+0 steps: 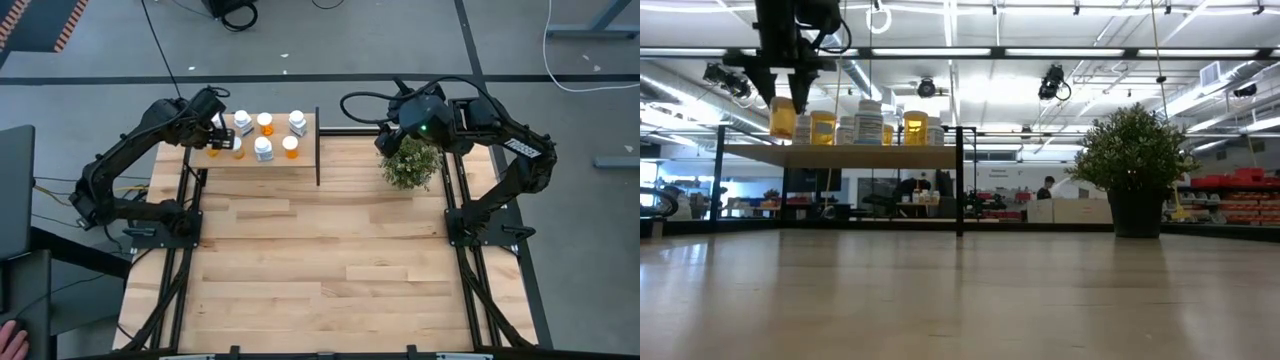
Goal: Pick and place medicine bottles onto shelf by color
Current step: Put the orange pill bottle on the shelf
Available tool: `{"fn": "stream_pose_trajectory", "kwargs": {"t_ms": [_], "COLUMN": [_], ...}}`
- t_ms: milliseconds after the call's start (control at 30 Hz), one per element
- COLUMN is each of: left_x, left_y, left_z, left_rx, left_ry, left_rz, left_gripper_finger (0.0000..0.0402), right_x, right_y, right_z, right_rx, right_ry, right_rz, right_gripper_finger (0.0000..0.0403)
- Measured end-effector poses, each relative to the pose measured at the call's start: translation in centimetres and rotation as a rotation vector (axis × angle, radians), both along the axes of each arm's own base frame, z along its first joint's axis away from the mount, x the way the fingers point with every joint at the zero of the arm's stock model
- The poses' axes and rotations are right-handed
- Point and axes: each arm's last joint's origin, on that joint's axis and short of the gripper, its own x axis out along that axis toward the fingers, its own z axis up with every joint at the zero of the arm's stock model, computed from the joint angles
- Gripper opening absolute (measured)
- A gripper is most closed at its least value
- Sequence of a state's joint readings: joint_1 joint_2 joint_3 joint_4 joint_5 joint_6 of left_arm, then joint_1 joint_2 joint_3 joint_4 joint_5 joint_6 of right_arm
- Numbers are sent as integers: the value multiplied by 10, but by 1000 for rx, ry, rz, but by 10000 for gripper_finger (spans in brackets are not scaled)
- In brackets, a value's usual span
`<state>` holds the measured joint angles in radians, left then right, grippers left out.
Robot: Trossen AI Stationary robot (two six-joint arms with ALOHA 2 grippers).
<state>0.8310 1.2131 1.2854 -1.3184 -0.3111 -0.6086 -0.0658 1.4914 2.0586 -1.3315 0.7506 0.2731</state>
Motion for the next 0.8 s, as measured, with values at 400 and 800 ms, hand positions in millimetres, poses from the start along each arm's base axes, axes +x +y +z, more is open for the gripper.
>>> {"fn": "stream_pose_trajectory", "kwargs": {"t_ms": [400,800], "left_x": [-2,0], "left_y": [0,0], "left_z": [-2,-1], "left_rx": [-18,-8], "left_ry": [56,29], "left_rz": [-57,-19], "left_gripper_finger": [224,225], "right_x": [-2,-2], "right_y": [0,0], "right_z": [-2,-2], "right_rx": [18,18], "right_ry": [7,8], "right_rz": [-17,-17], "right_gripper_finger": [342,342]}}
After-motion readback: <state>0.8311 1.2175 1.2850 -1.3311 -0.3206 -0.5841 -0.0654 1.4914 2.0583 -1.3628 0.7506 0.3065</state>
